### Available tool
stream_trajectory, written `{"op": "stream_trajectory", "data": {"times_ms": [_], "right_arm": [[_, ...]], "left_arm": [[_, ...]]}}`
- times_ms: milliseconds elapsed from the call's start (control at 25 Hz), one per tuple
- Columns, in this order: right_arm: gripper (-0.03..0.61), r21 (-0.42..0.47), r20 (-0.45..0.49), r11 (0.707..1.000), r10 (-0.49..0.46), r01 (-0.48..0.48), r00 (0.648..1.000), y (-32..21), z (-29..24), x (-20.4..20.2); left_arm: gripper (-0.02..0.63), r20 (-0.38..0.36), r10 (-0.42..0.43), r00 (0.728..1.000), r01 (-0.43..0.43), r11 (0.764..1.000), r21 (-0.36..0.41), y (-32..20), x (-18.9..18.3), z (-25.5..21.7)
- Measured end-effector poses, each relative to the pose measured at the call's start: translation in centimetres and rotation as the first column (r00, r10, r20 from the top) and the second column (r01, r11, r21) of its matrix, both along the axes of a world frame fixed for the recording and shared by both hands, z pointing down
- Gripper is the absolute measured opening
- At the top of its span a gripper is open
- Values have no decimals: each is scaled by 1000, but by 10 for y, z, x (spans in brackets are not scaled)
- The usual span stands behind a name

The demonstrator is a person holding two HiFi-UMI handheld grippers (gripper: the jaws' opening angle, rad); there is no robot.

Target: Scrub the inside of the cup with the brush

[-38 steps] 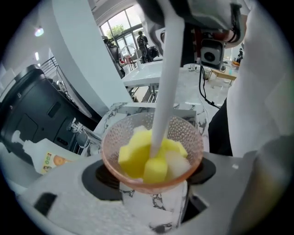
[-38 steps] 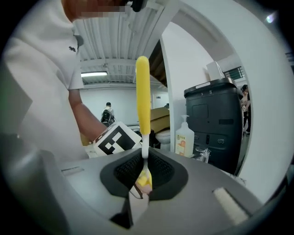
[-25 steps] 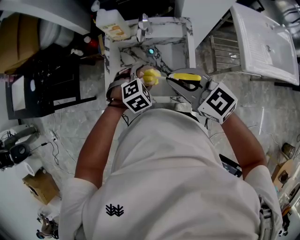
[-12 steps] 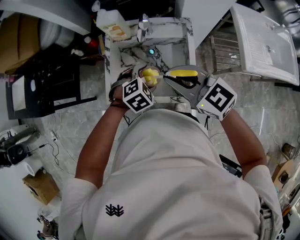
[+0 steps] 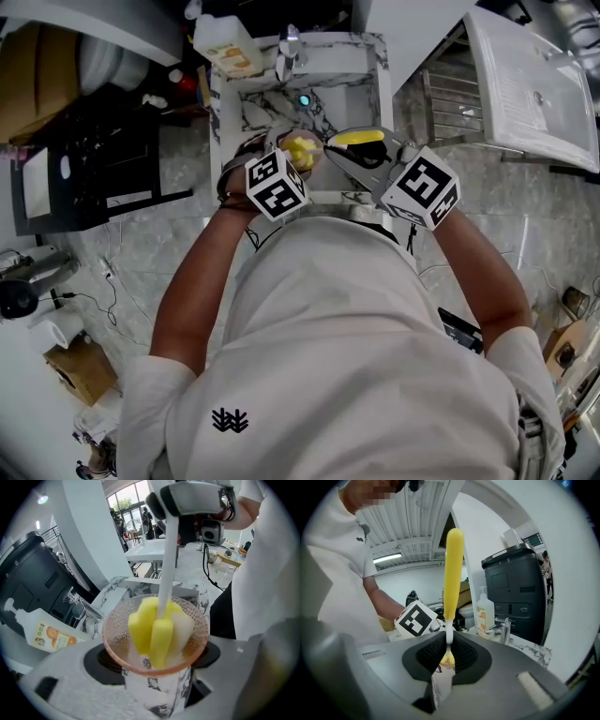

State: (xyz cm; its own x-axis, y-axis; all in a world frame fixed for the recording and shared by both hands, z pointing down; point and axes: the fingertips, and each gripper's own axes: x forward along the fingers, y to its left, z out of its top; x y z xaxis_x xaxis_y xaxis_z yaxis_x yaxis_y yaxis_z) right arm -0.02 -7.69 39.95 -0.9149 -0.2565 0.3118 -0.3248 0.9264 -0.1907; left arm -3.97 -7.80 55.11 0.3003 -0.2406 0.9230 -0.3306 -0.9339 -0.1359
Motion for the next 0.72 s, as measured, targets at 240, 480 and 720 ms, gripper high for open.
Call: {"op": "stream_trajectory", "data": {"times_ms": [240,480,720], "right_arm": [[44,9,19,1000,28,-28,999,-8,-19,21],[43,26,58,1000,10,-12,998,-5,-47,34],[41,31,30,997,-69,68,997,4,-37,15]], "left_arm": [[379,14,-6,1000,6,1000,-20,2,-9,8],[379,4,-16,1000,16,1000,-26,0,-11,8],[379,-24,21,999,-22,999,-26,3,2,4]]}}
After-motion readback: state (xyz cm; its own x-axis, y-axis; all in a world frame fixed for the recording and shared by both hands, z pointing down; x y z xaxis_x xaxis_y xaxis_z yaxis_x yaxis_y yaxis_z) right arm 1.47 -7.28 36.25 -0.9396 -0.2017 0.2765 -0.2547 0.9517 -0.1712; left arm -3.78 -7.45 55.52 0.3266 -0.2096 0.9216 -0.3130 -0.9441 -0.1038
